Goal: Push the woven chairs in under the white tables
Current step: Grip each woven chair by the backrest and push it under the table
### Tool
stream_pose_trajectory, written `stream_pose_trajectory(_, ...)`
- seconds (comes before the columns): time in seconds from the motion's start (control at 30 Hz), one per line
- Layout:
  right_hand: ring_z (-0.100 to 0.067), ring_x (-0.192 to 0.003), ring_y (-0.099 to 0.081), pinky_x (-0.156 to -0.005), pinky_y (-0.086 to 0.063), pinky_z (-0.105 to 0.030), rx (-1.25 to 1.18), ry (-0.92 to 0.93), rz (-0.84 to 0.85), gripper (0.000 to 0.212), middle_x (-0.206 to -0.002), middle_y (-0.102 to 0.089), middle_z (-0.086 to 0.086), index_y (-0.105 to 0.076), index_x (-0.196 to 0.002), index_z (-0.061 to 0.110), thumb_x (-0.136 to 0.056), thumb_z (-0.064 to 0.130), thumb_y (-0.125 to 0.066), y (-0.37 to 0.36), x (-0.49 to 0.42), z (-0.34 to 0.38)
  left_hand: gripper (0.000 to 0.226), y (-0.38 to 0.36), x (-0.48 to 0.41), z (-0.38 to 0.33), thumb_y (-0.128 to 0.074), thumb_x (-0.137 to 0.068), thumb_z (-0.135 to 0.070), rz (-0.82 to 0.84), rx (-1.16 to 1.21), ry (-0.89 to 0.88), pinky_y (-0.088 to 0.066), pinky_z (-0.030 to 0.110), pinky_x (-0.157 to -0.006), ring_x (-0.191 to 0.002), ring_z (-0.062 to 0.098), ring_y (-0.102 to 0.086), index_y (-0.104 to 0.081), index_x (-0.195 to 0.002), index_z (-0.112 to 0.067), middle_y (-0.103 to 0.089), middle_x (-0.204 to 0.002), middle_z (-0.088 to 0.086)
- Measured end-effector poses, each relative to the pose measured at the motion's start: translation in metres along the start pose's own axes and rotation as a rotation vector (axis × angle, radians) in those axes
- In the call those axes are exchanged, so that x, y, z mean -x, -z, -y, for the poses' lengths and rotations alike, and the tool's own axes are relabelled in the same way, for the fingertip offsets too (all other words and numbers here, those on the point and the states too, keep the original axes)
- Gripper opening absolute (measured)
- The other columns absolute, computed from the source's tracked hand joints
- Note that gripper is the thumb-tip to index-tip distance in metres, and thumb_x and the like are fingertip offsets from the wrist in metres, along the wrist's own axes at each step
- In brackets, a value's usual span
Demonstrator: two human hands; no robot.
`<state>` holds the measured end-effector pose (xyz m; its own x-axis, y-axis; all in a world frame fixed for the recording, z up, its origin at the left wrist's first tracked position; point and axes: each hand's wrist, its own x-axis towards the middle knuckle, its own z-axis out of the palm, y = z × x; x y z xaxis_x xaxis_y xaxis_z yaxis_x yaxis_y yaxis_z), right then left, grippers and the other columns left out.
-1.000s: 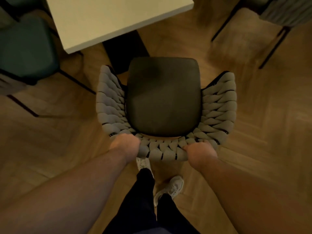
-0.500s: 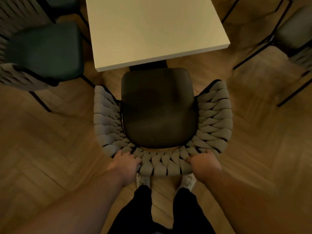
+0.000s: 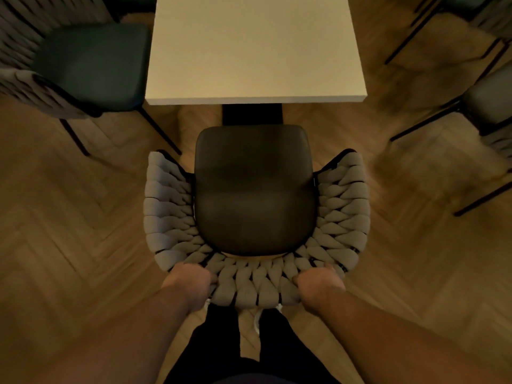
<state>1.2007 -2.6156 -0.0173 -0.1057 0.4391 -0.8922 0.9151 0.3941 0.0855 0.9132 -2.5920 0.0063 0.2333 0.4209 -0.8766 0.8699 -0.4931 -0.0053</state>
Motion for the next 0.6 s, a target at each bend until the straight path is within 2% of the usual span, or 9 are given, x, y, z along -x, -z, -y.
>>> stream_pose_trajectory(0.17,-0.031,-0.135,-0.057,-0.124,-0.027,-0.054,-0.010,0.016,-0.001,0.034,-0.143,-0.064,-0.009,-0.063,-0.139,0.017,-0.107,0.015,-0.051,-0.019,0.014,-0.007,0.034,-0.008,0.007,-0.028,-0.060,-0.100,-0.015,0.050,0.018,0.039,-0.059,0.041,-0.090,-0.108,0.027,-0.068,-0.070,-0.130,-0.027,-0.071,-0.115,0.004)
stream_pose_trajectory(0.23,-0.031,-0.134,-0.057,-0.124,-0.028,-0.053,-0.021,0.027,-0.015,0.034,-0.141,-0.065,-0.009,-0.064,-0.138,0.017,-0.106,0.015,-0.051,-0.027,0.017,-0.002,0.032,-0.016,0.010,-0.029,-0.060,-0.099,-0.014,0.055,0.027,0.049,-0.059,0.041,-0.086,-0.106,0.026,-0.068,-0.070,-0.126,-0.027,-0.071,-0.113,0.003)
stream_pose_trajectory(0.33,-0.029,-0.128,-0.060,-0.123,-0.031,-0.052,-0.020,0.041,-0.079,0.031,-0.135,-0.068,-0.006,-0.066,-0.133,0.020,-0.106,0.016,-0.052,-0.039,0.021,0.009,0.040,-0.030,0.012,-0.024,-0.057,-0.099,-0.013,0.037,0.053,0.044,-0.053,0.039,-0.078,-0.105,0.026,-0.068,-0.068,-0.131,-0.035,-0.070,-0.114,0.002)
stream_pose_trajectory(0.47,-0.028,-0.131,-0.060,-0.125,-0.027,-0.053,-0.015,0.047,-0.140,0.032,-0.138,-0.067,-0.005,-0.066,-0.134,0.021,-0.106,0.018,-0.052,-0.050,0.023,0.018,0.017,-0.037,0.016,-0.020,-0.057,-0.102,-0.026,0.032,0.058,0.071,-0.051,0.037,-0.077,-0.094,0.024,-0.063,-0.071,-0.112,-0.022,-0.062,-0.099,0.000)
stream_pose_trajectory(0.53,-0.027,-0.134,-0.058,-0.127,-0.023,-0.054,-0.023,0.043,-0.154,0.034,-0.141,-0.065,-0.004,-0.064,-0.138,0.022,-0.106,0.020,-0.052,-0.052,0.024,0.018,0.017,-0.037,0.018,-0.019,-0.058,-0.102,-0.027,0.016,0.060,0.057,-0.052,0.037,-0.079,-0.104,0.025,-0.067,-0.070,-0.114,-0.023,-0.064,-0.102,0.001)
stream_pose_trajectory(0.6,-0.028,-0.138,-0.055,-0.128,-0.020,-0.055,-0.030,0.047,-0.146,0.036,-0.145,-0.062,-0.004,-0.061,-0.141,0.024,-0.106,0.022,-0.053,-0.054,0.027,0.017,0.029,-0.038,0.020,-0.016,-0.060,-0.100,-0.022,0.020,0.074,0.016,-0.056,0.038,-0.087,-0.112,0.026,-0.068,-0.068,-0.128,-0.029,-0.069,-0.113,0.001)
